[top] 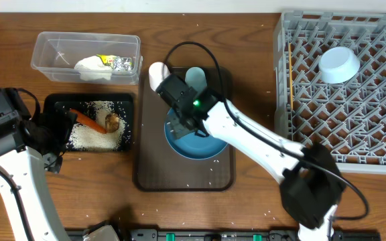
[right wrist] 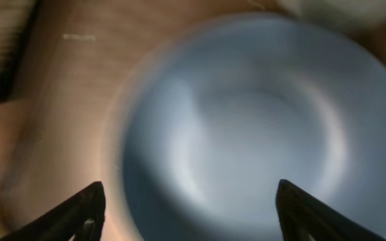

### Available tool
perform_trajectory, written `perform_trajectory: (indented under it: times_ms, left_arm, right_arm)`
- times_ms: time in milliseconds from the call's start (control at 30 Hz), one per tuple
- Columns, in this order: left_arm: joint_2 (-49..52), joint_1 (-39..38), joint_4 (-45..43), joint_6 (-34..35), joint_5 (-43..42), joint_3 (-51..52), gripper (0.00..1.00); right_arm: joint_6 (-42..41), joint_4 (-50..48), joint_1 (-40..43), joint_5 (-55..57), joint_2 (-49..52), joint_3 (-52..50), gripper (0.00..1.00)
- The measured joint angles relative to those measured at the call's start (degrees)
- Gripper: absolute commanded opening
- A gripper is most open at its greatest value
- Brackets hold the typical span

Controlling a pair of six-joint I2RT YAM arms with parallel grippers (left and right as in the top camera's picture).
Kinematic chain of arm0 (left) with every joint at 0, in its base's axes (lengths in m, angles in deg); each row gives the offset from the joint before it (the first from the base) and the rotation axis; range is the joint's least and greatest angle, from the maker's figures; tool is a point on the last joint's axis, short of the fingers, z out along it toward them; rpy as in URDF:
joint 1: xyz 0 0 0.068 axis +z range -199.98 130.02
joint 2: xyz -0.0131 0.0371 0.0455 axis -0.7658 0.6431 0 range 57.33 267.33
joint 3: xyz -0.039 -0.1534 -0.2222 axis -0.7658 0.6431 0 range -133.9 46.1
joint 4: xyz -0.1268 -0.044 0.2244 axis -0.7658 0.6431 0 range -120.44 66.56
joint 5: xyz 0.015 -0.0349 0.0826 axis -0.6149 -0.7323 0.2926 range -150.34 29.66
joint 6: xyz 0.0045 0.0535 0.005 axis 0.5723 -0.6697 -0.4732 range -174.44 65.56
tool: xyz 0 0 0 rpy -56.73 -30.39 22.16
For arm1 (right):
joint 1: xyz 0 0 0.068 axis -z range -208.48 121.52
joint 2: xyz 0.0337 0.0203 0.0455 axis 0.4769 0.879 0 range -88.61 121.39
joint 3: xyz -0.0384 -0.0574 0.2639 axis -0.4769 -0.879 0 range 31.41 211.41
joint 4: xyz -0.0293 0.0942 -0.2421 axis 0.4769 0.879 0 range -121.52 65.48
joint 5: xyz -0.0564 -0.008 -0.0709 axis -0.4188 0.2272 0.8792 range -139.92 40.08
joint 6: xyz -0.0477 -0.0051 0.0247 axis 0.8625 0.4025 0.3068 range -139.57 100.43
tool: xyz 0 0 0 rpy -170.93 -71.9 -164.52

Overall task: Sort waste into correct bins and load items into the dishwasher rack
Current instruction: 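Grip the blue plate's rim with the right gripper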

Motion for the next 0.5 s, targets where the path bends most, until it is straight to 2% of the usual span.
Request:
perform_trajectory:
  times_ms: [200, 367, 433, 500]
  left_arm:
    - [0.0, 0.0, 0.0, 0.0, 0.0, 0.0, 0.98]
    - [0.0, 0.0, 0.0, 0.0, 0.0, 0.0, 0.98]
    - [0.0, 0.0, 0.0, 0.0, 0.0, 0.0, 0.98]
    - [0.0, 0.0, 0.0, 0.0, 0.0, 0.0, 0.98]
  right_arm:
    - [7.6, -1.8, -2.0, -6.2, 0.1, 0.1, 0.79]
    - [11.4, -2.3, -4.1, -7.2, 4.1, 0.1, 0.75]
    - [11.6, -2.5, -4.9, -6.7, 5.8, 0.1, 0.71]
    - [11.8, -2.5, -5.7, -6.1, 7.2, 0.1, 0.61]
